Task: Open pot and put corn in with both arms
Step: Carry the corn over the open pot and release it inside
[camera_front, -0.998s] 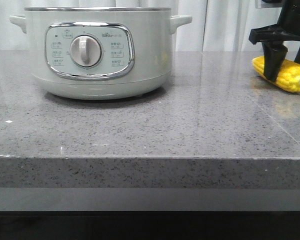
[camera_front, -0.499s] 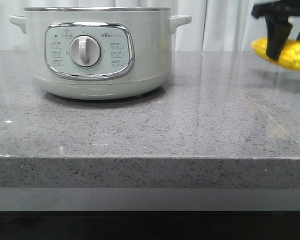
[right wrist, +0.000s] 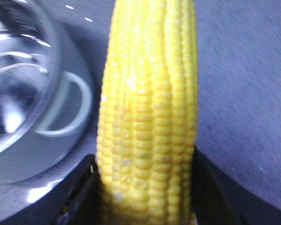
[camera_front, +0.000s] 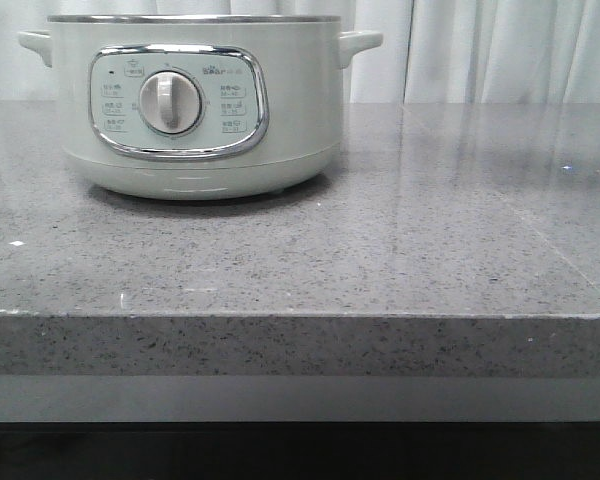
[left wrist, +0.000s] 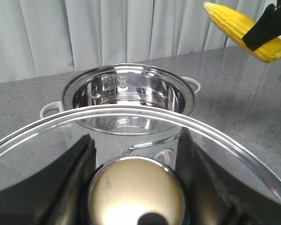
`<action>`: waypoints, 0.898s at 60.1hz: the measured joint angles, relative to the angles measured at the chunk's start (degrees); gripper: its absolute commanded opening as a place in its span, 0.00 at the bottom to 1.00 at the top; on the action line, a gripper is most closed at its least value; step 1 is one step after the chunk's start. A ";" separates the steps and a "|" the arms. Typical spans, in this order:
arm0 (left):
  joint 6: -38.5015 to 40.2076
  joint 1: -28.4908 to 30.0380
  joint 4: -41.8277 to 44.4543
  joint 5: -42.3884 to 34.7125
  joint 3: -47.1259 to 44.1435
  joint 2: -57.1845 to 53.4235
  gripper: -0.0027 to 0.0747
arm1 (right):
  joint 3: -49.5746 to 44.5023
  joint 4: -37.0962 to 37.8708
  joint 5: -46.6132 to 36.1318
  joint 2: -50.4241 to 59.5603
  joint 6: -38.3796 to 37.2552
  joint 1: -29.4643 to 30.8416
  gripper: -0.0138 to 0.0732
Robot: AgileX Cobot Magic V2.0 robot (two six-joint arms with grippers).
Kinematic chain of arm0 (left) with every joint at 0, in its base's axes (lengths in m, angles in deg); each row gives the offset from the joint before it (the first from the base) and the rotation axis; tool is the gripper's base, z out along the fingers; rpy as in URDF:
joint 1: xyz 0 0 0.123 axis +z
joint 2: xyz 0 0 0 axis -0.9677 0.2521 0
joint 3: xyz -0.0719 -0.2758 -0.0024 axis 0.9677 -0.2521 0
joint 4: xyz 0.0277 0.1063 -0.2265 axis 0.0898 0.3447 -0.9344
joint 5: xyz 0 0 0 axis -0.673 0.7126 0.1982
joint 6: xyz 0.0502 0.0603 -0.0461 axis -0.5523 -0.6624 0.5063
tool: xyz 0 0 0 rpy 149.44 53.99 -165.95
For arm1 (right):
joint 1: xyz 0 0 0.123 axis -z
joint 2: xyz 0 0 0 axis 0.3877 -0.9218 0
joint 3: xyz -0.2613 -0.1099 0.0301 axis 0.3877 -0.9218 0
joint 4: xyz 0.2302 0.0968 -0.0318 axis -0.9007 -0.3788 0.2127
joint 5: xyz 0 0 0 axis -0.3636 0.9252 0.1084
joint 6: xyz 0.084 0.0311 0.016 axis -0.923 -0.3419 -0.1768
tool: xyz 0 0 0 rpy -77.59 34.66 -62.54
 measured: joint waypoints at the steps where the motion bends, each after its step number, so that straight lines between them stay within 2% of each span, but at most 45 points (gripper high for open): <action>1: 0.00 0.00 0.00 0.00 0.00 0.00 0.28 | 0.35 -0.34 0.00 0.13 0.35 -0.34 0.48; 9: 0.00 0.00 0.00 0.00 0.00 0.00 0.28 | 1.03 -4.50 -1.07 0.51 3.45 -3.34 0.48; 22: 0.00 0.00 0.00 0.00 0.00 0.00 0.28 | 1.03 -9.13 -8.41 -0.54 7.66 -9.38 0.48; 42: 0.00 0.00 0.00 0.00 0.00 0.00 0.28 | 1.03 -9.66 -18.16 -7.84 12.24 -17.14 0.48; 54: 0.00 0.00 0.00 0.00 0.00 0.00 0.28 | 1.03 -9.85 -21.63 -13.08 13.87 -18.34 0.48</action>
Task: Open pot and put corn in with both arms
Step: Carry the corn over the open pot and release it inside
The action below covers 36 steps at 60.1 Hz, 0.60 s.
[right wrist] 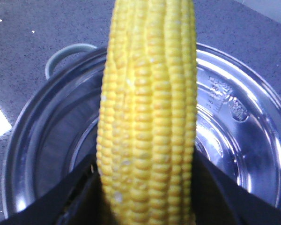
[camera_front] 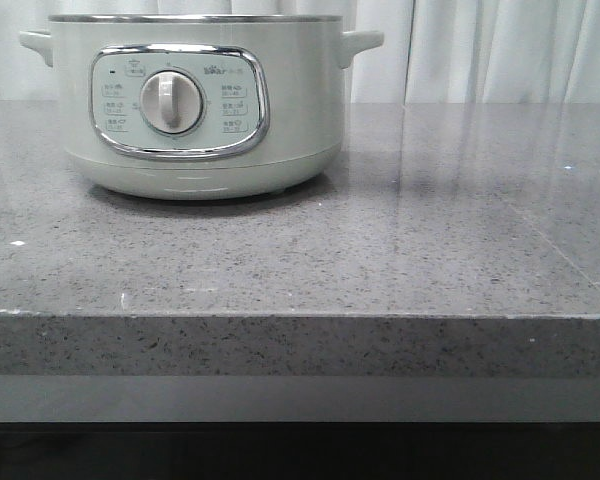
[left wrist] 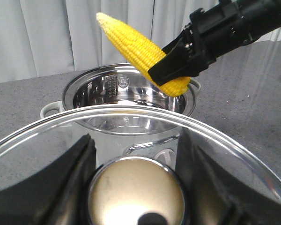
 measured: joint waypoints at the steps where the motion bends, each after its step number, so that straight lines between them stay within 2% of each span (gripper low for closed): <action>1: 0.00 0.00 0.00 0.00 0.00 0.00 0.28 | 0.00 0.00 -0.13 -0.39 -0.02 0.00 0.48; 29: 0.00 0.00 0.00 0.00 0.00 0.00 0.28 | -0.11 0.18 0.15 -6.00 0.34 0.00 0.49; 32: 0.00 0.00 0.00 0.00 0.00 0.00 0.28 | -0.11 0.48 0.50 -6.09 0.34 0.00 0.52; 36: 0.00 0.00 0.00 0.00 0.00 0.00 0.28 | -0.11 0.87 0.74 -6.09 0.34 0.00 0.62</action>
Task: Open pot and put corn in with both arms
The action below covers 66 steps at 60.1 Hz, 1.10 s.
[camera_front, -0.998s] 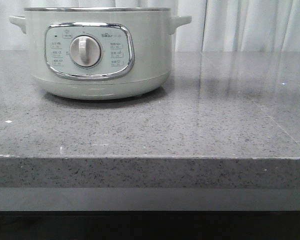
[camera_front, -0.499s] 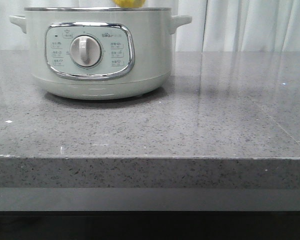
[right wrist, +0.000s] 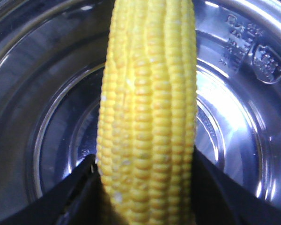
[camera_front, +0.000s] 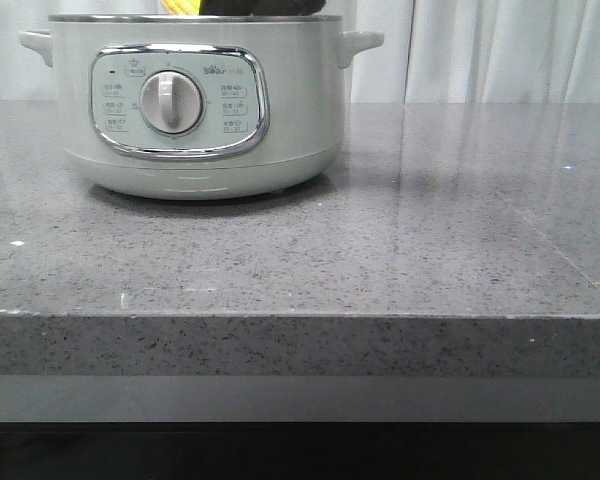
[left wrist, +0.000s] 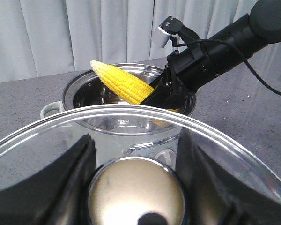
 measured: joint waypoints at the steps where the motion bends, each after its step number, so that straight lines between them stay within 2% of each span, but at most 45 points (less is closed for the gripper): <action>1: 0.00 0.00 0.00 0.00 0.00 0.00 0.28 | 0.00 0.00 0.00 0.00 0.00 0.00 0.64; 6: 0.00 0.00 0.00 0.00 0.00 0.00 0.28 | 0.00 0.00 0.00 0.00 0.00 0.00 0.76; 10: 0.00 0.00 0.00 0.00 0.00 0.00 0.28 | 0.00 0.00 0.00 0.00 0.00 0.00 0.80; 31: 0.00 0.00 0.00 0.00 0.00 0.00 0.28 | 0.00 0.00 1.41 3.40 -0.24 0.00 0.80; 46: 0.00 0.00 0.00 0.00 0.00 0.00 0.28 | -1.07 0.70 3.60 14.10 -8.96 0.00 0.80; 52: 0.00 0.00 0.00 0.00 0.00 0.00 0.28 | -5.18 1.91 3.67 19.62 -11.67 0.00 0.80; 66: 0.00 0.00 0.00 0.00 0.00 0.00 0.28 | -23.91 2.54 -1.56 33.02 -12.67 0.00 0.80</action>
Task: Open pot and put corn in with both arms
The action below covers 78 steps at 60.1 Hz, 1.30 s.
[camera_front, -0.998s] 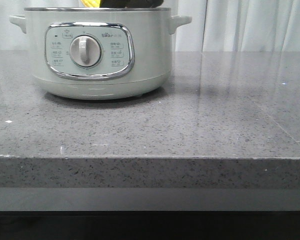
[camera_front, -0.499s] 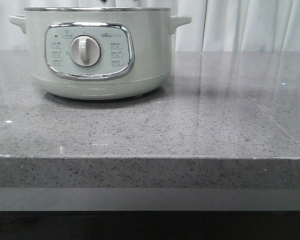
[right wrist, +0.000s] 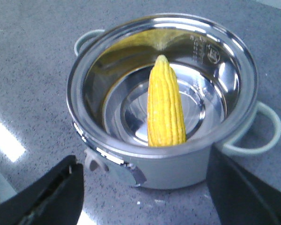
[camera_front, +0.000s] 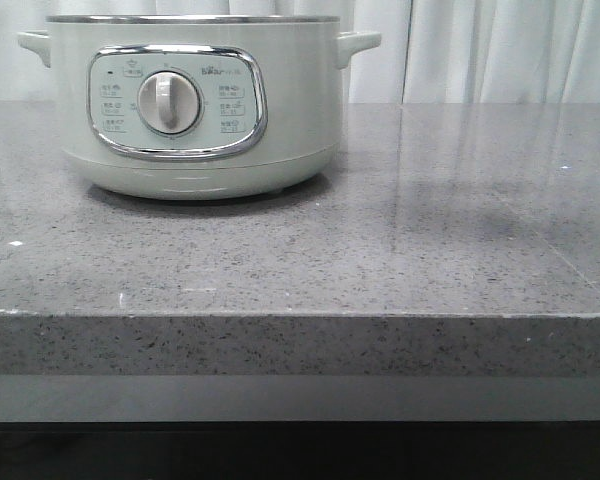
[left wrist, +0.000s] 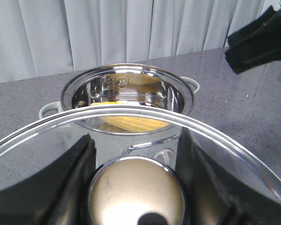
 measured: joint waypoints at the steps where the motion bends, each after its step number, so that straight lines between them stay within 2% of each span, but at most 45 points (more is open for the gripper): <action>1: 0.00 0.00 0.00 0.00 0.00 0.00 0.28 | -1.53 0.00 -0.26 0.74 0.00 0.00 0.80; 24: 0.00 0.00 0.00 0.00 0.00 0.00 0.28 | -25.97 -0.55 -9.32 21.01 -0.14 0.00 0.80; 34: 0.00 0.00 0.00 0.00 0.00 0.00 0.28 | -32.33 -1.17 -14.31 27.44 -0.14 0.00 0.80; 78: 0.00 0.00 -0.41 -1.47 0.00 0.00 0.28 | -33.39 -1.42 -16.04 29.20 -0.14 0.00 0.80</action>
